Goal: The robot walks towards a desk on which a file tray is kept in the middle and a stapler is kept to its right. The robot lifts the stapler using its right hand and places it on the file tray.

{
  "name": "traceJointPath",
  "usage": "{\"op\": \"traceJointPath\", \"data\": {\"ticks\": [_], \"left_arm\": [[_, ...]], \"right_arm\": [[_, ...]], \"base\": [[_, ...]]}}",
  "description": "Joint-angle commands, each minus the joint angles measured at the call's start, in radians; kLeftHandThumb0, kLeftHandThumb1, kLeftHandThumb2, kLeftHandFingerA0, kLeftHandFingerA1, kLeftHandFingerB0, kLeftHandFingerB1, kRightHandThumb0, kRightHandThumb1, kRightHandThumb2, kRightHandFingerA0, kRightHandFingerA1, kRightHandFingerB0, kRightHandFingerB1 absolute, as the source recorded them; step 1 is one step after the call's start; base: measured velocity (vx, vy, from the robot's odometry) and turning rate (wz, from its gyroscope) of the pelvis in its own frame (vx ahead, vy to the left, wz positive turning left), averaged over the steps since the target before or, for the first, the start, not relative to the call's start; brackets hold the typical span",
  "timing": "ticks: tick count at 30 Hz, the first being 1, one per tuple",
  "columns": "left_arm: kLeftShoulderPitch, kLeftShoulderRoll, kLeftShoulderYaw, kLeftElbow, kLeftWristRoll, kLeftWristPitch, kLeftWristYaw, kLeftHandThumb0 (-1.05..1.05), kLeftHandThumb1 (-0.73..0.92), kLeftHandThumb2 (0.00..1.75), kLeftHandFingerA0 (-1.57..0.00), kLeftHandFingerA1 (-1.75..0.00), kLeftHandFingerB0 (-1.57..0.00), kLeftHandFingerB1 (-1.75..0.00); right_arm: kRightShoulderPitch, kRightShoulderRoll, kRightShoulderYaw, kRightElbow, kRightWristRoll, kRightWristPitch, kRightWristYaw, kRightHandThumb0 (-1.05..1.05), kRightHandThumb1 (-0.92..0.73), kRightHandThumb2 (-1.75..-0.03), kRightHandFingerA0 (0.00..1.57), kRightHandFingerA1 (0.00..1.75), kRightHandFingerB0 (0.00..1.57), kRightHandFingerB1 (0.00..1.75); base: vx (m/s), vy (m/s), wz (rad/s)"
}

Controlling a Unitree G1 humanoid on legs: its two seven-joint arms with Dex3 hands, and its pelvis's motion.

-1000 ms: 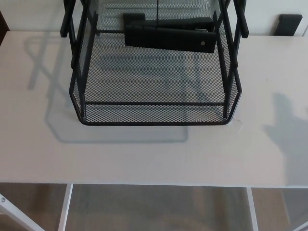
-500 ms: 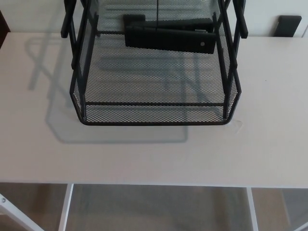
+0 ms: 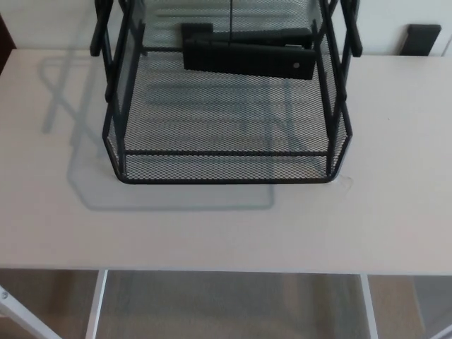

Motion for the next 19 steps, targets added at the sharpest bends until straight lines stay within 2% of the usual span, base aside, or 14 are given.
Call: {"op": "traceJointPath", "data": {"ticks": [1,2,3,4,7,8,11,12,13,15,16,17,18,19], "left_arm": [[0.017,0.080,-0.045,0.000,0.062,-0.002,0.032,-1.05,0.92,0.94,-0.27,-1.35,0.00,-0.98],[0.017,0.081,-0.048,0.001,0.063,0.000,0.033,-1.05,0.92,0.94,-0.27,-1.35,0.00,-0.98],[0.021,0.084,-0.067,0.001,0.080,-0.006,0.040,-1.05,0.65,1.36,-0.39,-1.01,-0.02,-0.75],[0.029,0.090,-0.083,0.004,0.092,-0.004,0.041,-1.05,0.92,0.92,-0.29,-1.32,0.00,-1.08],[0.029,0.089,-0.093,0.006,0.088,0.002,0.051,-1.05,0.92,0.90,-0.30,-1.31,0.00,-1.12],[0.032,0.089,-0.085,0.007,0.075,0.009,0.048,-1.05,0.92,0.84,-0.31,-1.26,0.00,-1.03],[0.026,0.088,-0.111,0.010,0.092,0.011,0.074,-1.05,0.92,0.88,-0.32,-1.35,0.00,-1.20],[0.034,0.088,-0.117,0.010,0.093,0.011,0.072,-1.05,0.92,0.89,-0.30,-1.34,0.00,-1.15],[0.036,0.090,-0.123,0.007,0.095,0.006,0.055,-1.05,0.66,1.30,-0.39,-1.01,0.00,-0.74],[0.040,0.091,-0.136,0.002,0.098,-0.002,0.045,-1.05,0.72,1.32,-0.35,-0.96,0.00,-0.69],[0.042,0.092,-0.140,-0.001,0.097,-0.004,0.040,-1.05,0.92,0.96,-0.25,-1.10,0.00,-0.79],[0.040,0.092,-0.136,-0.001,0.091,0.003,0.040,-1.05,0.72,1.31,-0.32,-0.92,0.00,-0.65],[0.038,0.092,-0.131,-0.002,0.085,0.013,0.041,-1.05,0.72,1.31,-0.32,-0.92,0.00,-0.65],[0.044,0.092,-0.134,-0.004,0.089,0.004,0.039,-1.05,0.92,0.97,-0.19,-1.17,0.00,-0.75]], "right_arm": [[-0.063,0.012,0.038,0.180,0.068,0.020,-0.260,-0.84,-0.81,-0.65,0.18,0.62,0.15,0.38],[-0.060,0.008,0.040,0.187,0.072,0.016,-0.264,-0.84,-0.81,-0.65,0.18,0.62,0.15,0.38],[-0.061,0.005,0.044,0.193,0.077,0.014,-0.268,-0.84,-0.81,-0.65,0.18,0.62,0.15,0.38],[-0.063,0.002,0.049,0.200,0.082,0.012,-0.273,-0.84,-0.81,-0.65,0.18,0.62,0.15,0.38],[-0.065,-0.011,0.060,0.219,0.099,0.005,-0.285,-0.84,-0.81,-0.65,0.18,0.62,0.15,0.38],[-0.065,-0.014,0.064,0.224,0.104,0.003,-0.289,-0.84,-0.81,-0.65,0.18,0.62,0.15,0.38],[-0.065,-0.024,0.076,0.237,0.120,0.001,-0.301,-0.84,-0.81,-0.65,0.18,0.62,0.15,0.38],[-0.054,-0.026,0.080,0.240,0.126,-0.003,-0.305,-0.84,-0.81,-0.65,0.18,0.62,0.15,0.38],[-0.054,-0.029,0.085,0.242,0.131,-0.004,-0.308,-0.84,-0.81,-0.65,0.18,0.62,0.15,0.38],[-0.047,-0.035,0.097,0.247,0.147,-0.005,-0.317,-0.84,-0.81,-0.65,0.18,0.62,0.15,0.38],[-0.045,-0.038,0.105,0.250,0.157,-0.006,-0.323,-0.84,-0.81,-0.65,0.18,0.62,0.15,0.38],[-0.044,-0.041,0.112,0.253,0.164,-0.006,-0.327,-0.84,-0.81,-0.65,0.18,0.62,0.15,0.38],[-0.043,-0.045,0.119,0.255,0.173,-0.006,-0.331,-0.84,-0.81,-0.65,0.18,0.62,0.15,0.38],[-0.042,-0.047,0.124,0.256,0.178,-0.006,-0.334,-0.84,-0.81,-0.65,0.18,0.62,0.15,0.38]], "base": [[0.00,0.000,0.00],[0.00,0.000,0.00],[0.00,0.000,0.00],[0.00,0.000,0.00],[0.00,0.000,0.00],[0.00,0.000,0.00],[0.00,0.000,0.00],[0.00,0.000,0.00],[0.00,0.000,0.00],[0.00,0.000,0.00],[0.00,0.000,0.00],[0.00,0.000,0.00],[0.00,0.000,0.00],[0.00,0.000,0.00]]}}
